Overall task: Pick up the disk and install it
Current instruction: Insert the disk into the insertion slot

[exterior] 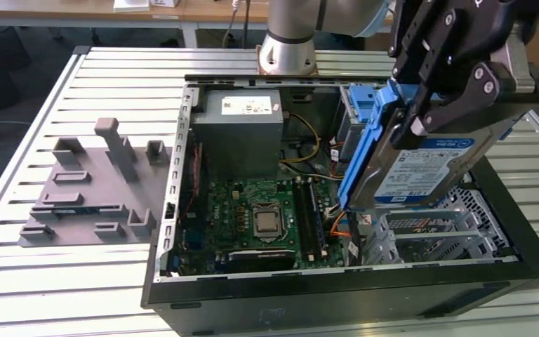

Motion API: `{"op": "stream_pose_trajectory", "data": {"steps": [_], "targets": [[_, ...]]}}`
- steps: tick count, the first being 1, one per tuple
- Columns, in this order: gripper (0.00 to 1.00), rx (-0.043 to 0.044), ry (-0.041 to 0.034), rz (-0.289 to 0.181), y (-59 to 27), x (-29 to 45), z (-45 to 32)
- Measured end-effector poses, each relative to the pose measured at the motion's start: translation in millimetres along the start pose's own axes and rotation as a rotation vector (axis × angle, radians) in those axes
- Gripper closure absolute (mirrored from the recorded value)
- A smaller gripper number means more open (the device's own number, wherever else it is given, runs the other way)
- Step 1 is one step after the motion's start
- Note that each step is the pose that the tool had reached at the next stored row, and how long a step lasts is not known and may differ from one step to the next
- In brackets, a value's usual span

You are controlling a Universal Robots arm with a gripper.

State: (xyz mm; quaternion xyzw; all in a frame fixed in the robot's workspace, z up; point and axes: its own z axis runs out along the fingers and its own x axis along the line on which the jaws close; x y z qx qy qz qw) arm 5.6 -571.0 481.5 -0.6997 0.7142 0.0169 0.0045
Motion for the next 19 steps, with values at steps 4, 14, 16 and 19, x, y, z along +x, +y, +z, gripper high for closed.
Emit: {"op": "stream_pose_trajectory", "data": {"steps": [4, 14, 16, 19], "targets": [[0.64, 0.0001, -0.0002, 0.000, -6.3, 4.9, 3.9], [0.64, -0.0004, 0.0001, 0.000, -27.6, 5.9, 11.2], [0.64, -0.0005, 0.0000, 0.000, -31.2, 5.9, 13.0], [0.64, -0.0013, 0.0001, -0.005, -36.8, 5.8, 16.0]]}}
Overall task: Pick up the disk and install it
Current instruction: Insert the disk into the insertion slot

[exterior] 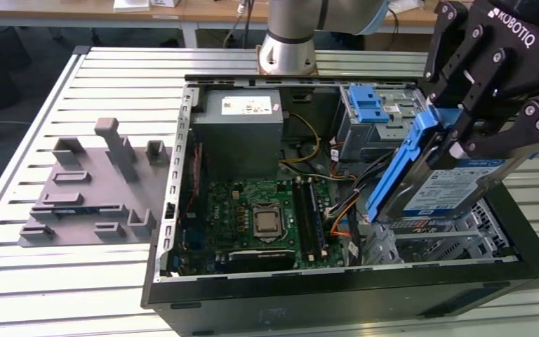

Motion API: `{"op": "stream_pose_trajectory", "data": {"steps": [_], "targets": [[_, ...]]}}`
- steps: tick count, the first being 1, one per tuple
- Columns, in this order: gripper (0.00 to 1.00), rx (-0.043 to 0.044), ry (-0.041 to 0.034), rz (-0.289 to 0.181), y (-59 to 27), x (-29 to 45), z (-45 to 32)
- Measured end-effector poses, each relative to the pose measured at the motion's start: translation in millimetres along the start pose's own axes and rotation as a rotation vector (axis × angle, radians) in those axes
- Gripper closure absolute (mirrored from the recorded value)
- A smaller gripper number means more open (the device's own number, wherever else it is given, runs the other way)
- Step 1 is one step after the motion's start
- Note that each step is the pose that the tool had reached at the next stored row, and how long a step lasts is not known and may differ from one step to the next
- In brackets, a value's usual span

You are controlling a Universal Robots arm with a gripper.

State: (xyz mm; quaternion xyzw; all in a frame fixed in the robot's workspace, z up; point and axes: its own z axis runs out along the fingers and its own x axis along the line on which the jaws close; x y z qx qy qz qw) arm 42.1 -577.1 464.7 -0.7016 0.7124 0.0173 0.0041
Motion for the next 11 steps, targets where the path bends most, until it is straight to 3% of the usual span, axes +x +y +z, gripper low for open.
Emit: {"op": "stream_pose_trajectory", "data": {"steps": [11], "targets": [[0.64, -0.0012, 0.0002, 0.000, -14.2, -0.1, 4.2]]}}
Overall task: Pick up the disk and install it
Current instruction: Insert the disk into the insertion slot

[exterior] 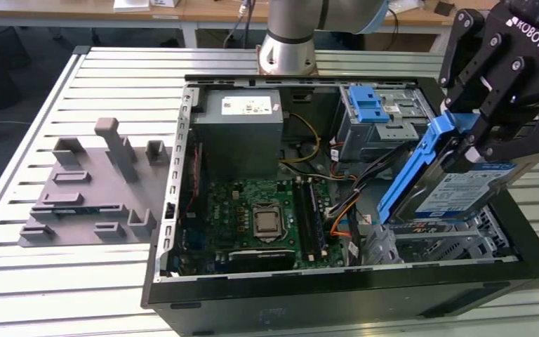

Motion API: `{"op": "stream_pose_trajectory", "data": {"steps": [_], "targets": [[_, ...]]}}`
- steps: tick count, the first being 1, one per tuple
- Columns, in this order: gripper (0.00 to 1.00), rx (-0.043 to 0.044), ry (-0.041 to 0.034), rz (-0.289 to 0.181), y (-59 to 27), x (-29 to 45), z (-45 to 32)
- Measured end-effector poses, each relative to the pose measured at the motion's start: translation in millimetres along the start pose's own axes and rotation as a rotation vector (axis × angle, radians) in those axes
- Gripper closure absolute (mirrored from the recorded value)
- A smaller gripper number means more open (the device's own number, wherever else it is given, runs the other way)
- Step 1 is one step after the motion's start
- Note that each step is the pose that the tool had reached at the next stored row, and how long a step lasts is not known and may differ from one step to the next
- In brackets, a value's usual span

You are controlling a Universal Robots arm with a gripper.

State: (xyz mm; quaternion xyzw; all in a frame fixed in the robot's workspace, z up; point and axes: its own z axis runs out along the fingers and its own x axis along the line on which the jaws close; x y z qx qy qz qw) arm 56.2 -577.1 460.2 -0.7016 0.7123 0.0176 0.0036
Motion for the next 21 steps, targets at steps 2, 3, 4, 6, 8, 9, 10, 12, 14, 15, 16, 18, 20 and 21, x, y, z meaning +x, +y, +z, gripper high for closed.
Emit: {"op": "stream_pose_trajectory", "data": {"steps": [2, 3, 4, 6, 8, 9, 10, 12, 14, 15, 16, 18, 20, 21], "targets": [[0.64, 0.0000, -0.0002, 0.000, -0.4, 0.0, 0.5], [0.64, 0.0000, -0.0003, 0.000, -1.1, 0.0, 0.9], [0.64, -0.0003, -0.0002, 0.000, -2.1, 0.0, 1.4], [0.64, -0.0010, -0.0002, 0.000, -4.2, -0.2, 2.6], [0.64, -0.0018, -0.0002, 0.000, -5.8, -0.4, 4.0], [0.64, -0.0022, -0.0002, 0.000, -7.0, -0.5, 4.7], [0.64, -0.0024, -0.0002, 0.000, -8.2, -0.5, 5.2], [0.64, -0.0026, -0.0002, 0.000, -10.4, -0.6, 6.2], [0.64, -0.0027, -0.0001, 0.000, -11.9, -0.6, 7.2], [0.64, -0.0027, -0.0001, 0.000, -12.7, -0.6, 7.7], [0.64, -0.0029, -0.0001, 0.000, -13.5, -0.7, 8.3], [0.64, -0.0036, -0.0002, 0.000, -14.8, -1.0, 9.3], [0.64, -0.0039, -0.0001, 0.000, -16.1, -2.0, 9.9], [0.64, -0.0040, -0.0001, 0.000, -16.6, -2.6, 10.1]]}}
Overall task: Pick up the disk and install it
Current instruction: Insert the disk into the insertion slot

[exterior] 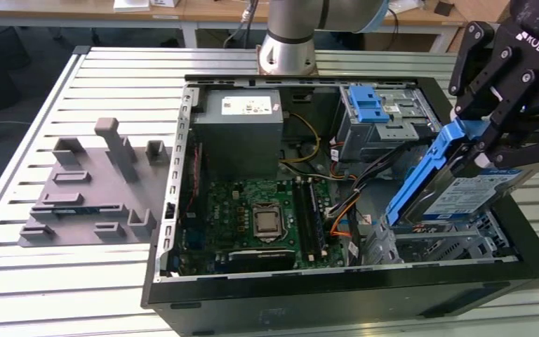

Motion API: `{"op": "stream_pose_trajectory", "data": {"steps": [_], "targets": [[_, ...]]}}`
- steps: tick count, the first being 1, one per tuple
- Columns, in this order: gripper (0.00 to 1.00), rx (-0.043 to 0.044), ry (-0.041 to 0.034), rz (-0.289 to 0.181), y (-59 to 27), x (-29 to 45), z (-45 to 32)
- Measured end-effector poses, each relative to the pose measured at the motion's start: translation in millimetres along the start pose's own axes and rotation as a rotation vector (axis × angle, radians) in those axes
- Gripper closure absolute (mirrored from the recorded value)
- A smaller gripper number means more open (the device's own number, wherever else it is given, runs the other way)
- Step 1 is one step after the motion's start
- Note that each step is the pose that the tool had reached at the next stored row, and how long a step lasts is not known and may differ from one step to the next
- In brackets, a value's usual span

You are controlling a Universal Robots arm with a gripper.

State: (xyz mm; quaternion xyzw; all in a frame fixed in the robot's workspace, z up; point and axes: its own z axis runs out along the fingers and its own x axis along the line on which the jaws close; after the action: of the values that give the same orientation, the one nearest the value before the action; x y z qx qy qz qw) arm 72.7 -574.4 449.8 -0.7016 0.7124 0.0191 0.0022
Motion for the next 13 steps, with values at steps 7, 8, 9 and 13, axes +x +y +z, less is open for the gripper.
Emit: {"op": "stream_pose_trajectory", "data": {"steps": [7, 8, 9, 13], "targets": [[0.64, -0.0005, 0.0001, 0.000, -5.7, -0.9, 3.7], [0.64, -0.0005, 0.0000, 0.000, -6.1, -0.9, 4.2], [0.64, -0.0005, 0.0000, 0.000, -6.2, -0.8, 4.8], [0.64, -0.0008, 0.0000, -0.005, -6.3, -0.7, 6.9]]}}
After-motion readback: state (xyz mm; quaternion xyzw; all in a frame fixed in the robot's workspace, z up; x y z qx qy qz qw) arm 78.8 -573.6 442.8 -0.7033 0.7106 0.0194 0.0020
